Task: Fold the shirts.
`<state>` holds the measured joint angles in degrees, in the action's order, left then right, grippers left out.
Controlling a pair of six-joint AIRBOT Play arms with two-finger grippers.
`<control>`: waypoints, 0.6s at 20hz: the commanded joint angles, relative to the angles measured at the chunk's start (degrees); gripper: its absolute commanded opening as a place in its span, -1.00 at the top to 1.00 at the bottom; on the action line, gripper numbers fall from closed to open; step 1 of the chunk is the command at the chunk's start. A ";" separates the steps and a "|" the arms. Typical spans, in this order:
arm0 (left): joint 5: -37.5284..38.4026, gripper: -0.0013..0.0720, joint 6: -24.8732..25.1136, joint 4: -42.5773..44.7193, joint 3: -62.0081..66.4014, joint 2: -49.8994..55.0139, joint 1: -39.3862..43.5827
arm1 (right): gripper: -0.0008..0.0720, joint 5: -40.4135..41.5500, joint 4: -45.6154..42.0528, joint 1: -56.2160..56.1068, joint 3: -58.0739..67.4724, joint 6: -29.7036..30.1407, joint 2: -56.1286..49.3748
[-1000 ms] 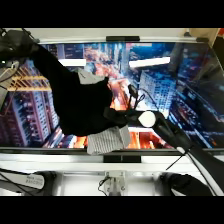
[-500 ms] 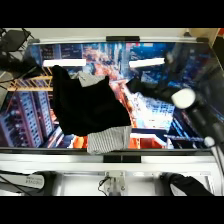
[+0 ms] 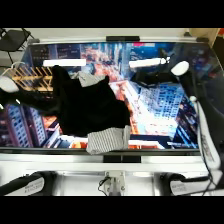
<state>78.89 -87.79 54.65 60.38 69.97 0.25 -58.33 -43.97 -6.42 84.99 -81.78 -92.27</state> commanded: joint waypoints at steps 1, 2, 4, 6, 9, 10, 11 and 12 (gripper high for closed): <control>-12.09 -0.78 0.07 -12.37 -17.79 -4.94 7.65 | -0.87 -7.93 12.04 0.20 4.85 3.19 -10.60; -14.27 -0.78 0.04 -13.35 -20.17 -4.70 10.47 | -0.87 -9.40 11.96 0.09 5.16 3.63 -12.09; -19.26 -0.77 -0.48 -13.51 -22.69 -4.50 15.69 | -0.87 -10.23 10.69 -0.98 5.16 3.34 -14.05; -24.41 -0.77 -1.92 -14.51 -23.43 -4.15 20.63 | -0.87 -9.27 7.34 -2.47 5.16 2.38 -15.06; -27.85 -0.76 -2.14 -17.29 -23.43 -3.39 26.36 | -0.87 -8.76 2.34 -5.35 5.16 0.74 -16.83; -27.82 -0.66 -3.08 -17.40 -23.43 -2.80 27.82 | -0.87 -8.59 1.33 -6.27 5.16 0.37 -17.44; -27.82 -0.66 -3.41 -17.42 -23.43 -2.25 28.94 | -0.87 -8.39 1.29 -6.99 5.16 0.28 -17.92; -27.91 -0.65 -3.58 -17.40 -23.43 -1.75 29.81 | -0.87 -8.02 1.46 -7.67 5.16 0.28 -18.16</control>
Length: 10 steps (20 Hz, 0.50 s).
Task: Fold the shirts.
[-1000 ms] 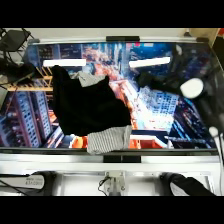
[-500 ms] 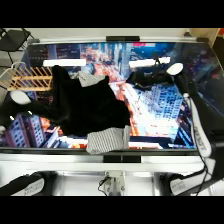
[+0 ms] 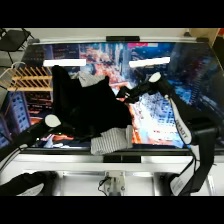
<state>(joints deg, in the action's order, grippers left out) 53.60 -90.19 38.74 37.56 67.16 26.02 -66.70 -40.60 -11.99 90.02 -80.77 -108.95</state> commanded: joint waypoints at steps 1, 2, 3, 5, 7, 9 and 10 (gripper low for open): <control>-2.60 -0.32 -1.16 -1.51 -0.61 1.44 4.52 | -0.87 0.83 -1.84 -2.62 0.13 -0.74 -1.57; -2.60 0.26 -0.85 -1.49 -0.61 1.51 4.68 | -0.86 1.44 -1.88 -2.89 0.13 -1.14 -1.60; -2.34 0.74 0.44 -1.49 -0.52 1.42 4.59 | -0.86 1.90 -1.97 -3.26 0.13 -1.55 -1.60; 0.24 0.81 4.11 -1.44 -0.02 0.70 3.04 | -0.86 2.54 -1.99 -3.80 0.13 -2.19 -1.60; 3.56 0.81 5.75 -0.02 0.72 -2.12 -0.87 | -0.86 2.78 -1.95 -3.82 0.13 -2.62 -1.60; 8.44 0.81 5.35 5.66 2.16 -7.17 -6.34 | -0.86 2.45 -1.77 -3.80 0.13 -2.58 -1.57; 12.66 0.81 4.24 10.91 3.30 -10.80 -10.03 | -0.86 1.79 -1.73 -3.58 0.13 -2.47 -1.40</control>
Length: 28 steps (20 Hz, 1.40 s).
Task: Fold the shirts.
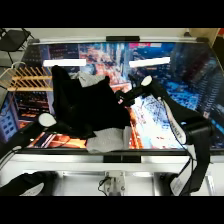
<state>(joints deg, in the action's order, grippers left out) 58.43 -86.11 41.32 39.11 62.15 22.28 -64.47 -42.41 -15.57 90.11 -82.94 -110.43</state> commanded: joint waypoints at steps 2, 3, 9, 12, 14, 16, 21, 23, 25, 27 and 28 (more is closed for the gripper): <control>17.38 0.81 -1.62 20.76 4.15 -13.38 -15.06 | -0.86 -1.84 0.15 0.50 0.04 1.16 0.63; 22.01 0.81 -1.51 26.69 5.09 -16.90 -20.35 | -0.86 -1.70 0.22 0.85 0.04 0.87 0.79; 31.65 0.81 5.99 28.13 5.05 -22.29 -38.10 | -0.86 8.72 -0.17 -3.04 0.04 -6.80 0.59; 31.04 0.81 5.97 28.09 5.05 -22.29 -38.01 | -0.86 12.13 -0.22 -6.36 0.04 -10.10 0.59; 30.97 0.81 5.97 28.06 5.05 -22.32 -38.01 | -0.86 12.48 -2.80 -8.20 0.04 -12.46 0.59; 30.97 0.81 5.99 28.06 5.05 -22.32 -38.01 | -0.86 11.80 -7.98 -9.25 0.04 -14.16 0.59; 29.42 0.81 5.97 26.64 5.05 -22.34 -38.01 | -0.81 10.71 -7.87 -9.90 0.00 -18.03 -0.04; 28.59 0.81 5.97 25.18 5.05 -22.34 -38.01 | -0.79 10.99 -7.10 -11.23 0.00 -17.94 -0.79; 28.57 0.81 5.99 24.92 5.07 -22.36 -38.01 | -0.79 11.21 -5.95 -12.55 0.00 -17.97 -1.75; 28.55 0.81 5.99 24.30 5.16 -22.36 -38.01 | -0.60 13.75 -4.11 -13.22 0.00 -17.86 -2.12; 28.44 0.81 6.01 24.22 5.44 -22.36 -38.01 | 0.36 15.41 -3.21 -13.42 0.00 -17.40 -2.08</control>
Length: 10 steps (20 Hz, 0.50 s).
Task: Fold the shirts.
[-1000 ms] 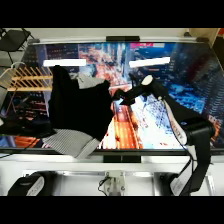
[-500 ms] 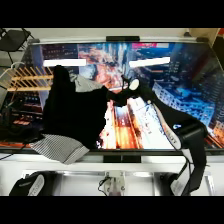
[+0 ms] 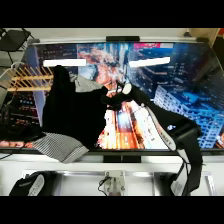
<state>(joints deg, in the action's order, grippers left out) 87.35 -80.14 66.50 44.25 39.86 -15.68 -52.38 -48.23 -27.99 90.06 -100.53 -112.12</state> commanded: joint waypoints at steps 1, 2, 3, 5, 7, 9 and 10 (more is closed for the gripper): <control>-0.90 0.81 0.04 -0.98 0.96 -0.07 -0.04 | 0.77 4.57 3.37 -0.70 0.11 0.39 -0.07; -1.03 0.81 0.02 -1.22 2.27 -0.04 -0.04 | 0.80 5.62 3.54 -0.24 0.11 1.92 0.79; -0.74 0.81 0.02 -2.58 4.35 -0.07 -0.04 | 0.80 6.03 3.17 0.48 0.11 5.20 2.64; -2.36 0.81 0.02 -7.54 11.28 -0.04 -0.04 | 0.80 6.75 -0.44 2.64 0.11 12.79 8.98; -9.55 0.81 0.00 -14.27 20.68 0.00 -0.04 | 0.80 9.03 -4.85 5.66 0.11 17.40 18.45; -21.24 0.81 0.04 -23.39 30.08 0.00 0.09 | 0.80 14.56 -5.27 8.72 0.11 20.35 30.08; -27.30 0.81 0.07 -28.11 34.38 0.00 0.44 | 0.80 19.12 -5.31 9.88 0.11 23.32 36.65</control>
<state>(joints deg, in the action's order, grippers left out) 75.07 -80.14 51.22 67.37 39.86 -15.59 -41.98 -51.33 -21.47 90.13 -84.97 -89.47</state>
